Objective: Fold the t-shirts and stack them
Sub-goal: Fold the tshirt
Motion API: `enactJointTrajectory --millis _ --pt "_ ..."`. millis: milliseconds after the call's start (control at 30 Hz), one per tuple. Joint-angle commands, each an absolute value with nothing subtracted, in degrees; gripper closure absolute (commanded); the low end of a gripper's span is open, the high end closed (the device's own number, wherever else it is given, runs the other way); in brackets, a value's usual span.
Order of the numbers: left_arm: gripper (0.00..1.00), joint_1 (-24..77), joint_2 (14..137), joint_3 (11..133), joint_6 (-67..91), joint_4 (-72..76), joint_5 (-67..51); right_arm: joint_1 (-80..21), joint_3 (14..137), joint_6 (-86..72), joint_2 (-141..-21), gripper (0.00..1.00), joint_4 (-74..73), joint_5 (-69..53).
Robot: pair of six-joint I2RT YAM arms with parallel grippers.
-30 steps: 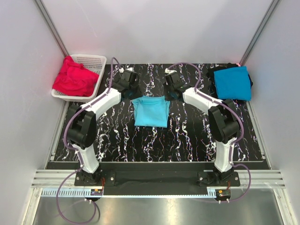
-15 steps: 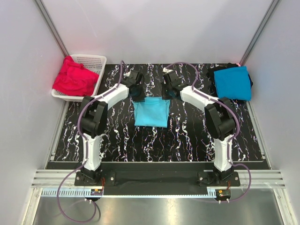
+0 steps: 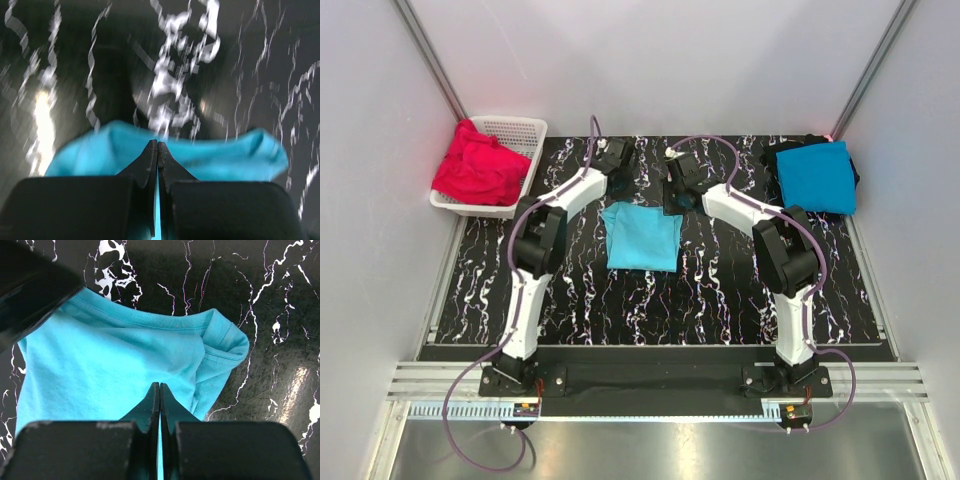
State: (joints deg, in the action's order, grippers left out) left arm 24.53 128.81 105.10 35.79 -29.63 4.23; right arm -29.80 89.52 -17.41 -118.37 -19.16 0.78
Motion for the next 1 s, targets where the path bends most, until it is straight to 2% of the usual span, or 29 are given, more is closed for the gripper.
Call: enactJointTrajectory --millis 0,67,267,433,633,833,967 --pt "1.0 24.1 136.9 113.0 33.8 -32.9 2.0 -30.4 89.4 -17.5 -116.0 1.0 -18.4 0.2" --pt "1.0 23.8 139.0 115.6 35.7 -35.0 0.9 -30.3 88.9 -17.5 -115.3 1.0 -18.6 0.2" --pt "1.0 22.4 137.7 110.1 39.4 -34.9 -0.6 -30.4 90.3 -16.4 -117.9 0.99 -19.9 -1.8" --pt "1.0 21.7 132.7 108.5 37.5 -34.4 2.5 -30.4 101.3 -15.1 -128.3 1.0 -28.5 -0.4" --pt "1.0 20.8 125.9 107.3 34.8 -31.0 1.1 -30.2 107.3 -17.2 -136.0 0.99 -34.4 -0.4" --pt "0.98 20.8 117.1 99.6 34.3 -23.8 1.6 -30.2 107.2 -17.6 -136.4 1.0 -35.2 -0.3" --pt "0.95 20.8 113.7 97.7 34.4 -23.0 -2.0 -30.3 107.1 -17.2 -135.5 1.0 -35.2 -0.4"
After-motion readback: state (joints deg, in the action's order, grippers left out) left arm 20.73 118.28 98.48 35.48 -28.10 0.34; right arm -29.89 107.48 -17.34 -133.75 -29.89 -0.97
